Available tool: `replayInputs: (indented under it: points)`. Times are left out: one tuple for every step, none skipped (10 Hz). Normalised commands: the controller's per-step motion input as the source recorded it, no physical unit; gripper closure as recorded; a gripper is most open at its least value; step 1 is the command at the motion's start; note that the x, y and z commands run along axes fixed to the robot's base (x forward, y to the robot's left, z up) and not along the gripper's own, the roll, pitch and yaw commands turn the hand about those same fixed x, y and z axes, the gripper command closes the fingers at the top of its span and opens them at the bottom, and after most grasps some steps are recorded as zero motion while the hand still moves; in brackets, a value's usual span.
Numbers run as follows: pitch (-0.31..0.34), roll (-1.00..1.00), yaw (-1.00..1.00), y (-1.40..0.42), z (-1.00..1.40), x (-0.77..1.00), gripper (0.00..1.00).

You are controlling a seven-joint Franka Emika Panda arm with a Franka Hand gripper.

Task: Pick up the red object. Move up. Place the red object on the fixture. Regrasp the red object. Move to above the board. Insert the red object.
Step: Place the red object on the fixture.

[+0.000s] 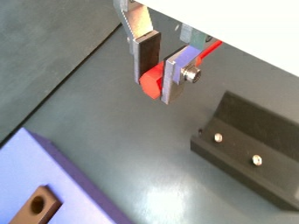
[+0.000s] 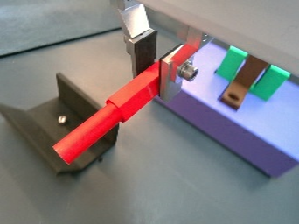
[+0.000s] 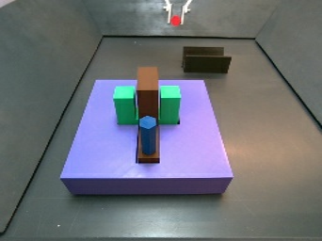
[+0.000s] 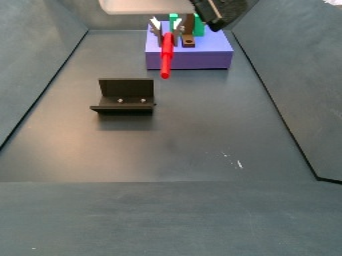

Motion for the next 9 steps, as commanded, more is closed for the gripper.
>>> replayInputs:
  points:
    - [0.083, -0.63, -0.17, -0.03, 0.04, 0.99, 1.00]
    - [0.000, -0.45, -0.18, -0.07, -0.14, 0.96, 1.00]
    - [0.000, -0.39, -0.16, -0.07, -0.23, 0.99, 1.00]
    - [0.000, -0.37, -0.11, -0.04, -0.26, 1.00, 1.00]
    - [0.000, -0.38, -0.10, -0.02, -0.25, 1.00, 1.00]
    - [0.000, -0.37, -0.09, -0.03, -0.25, 1.00, 1.00]
    - [0.000, -0.44, -0.12, 0.00, -0.22, 1.00, 1.00]
    - [0.000, -0.53, -0.12, 0.00, -0.21, 1.00, 1.00]
    - [0.000, -0.55, -0.11, 0.01, -0.22, 1.00, 1.00]
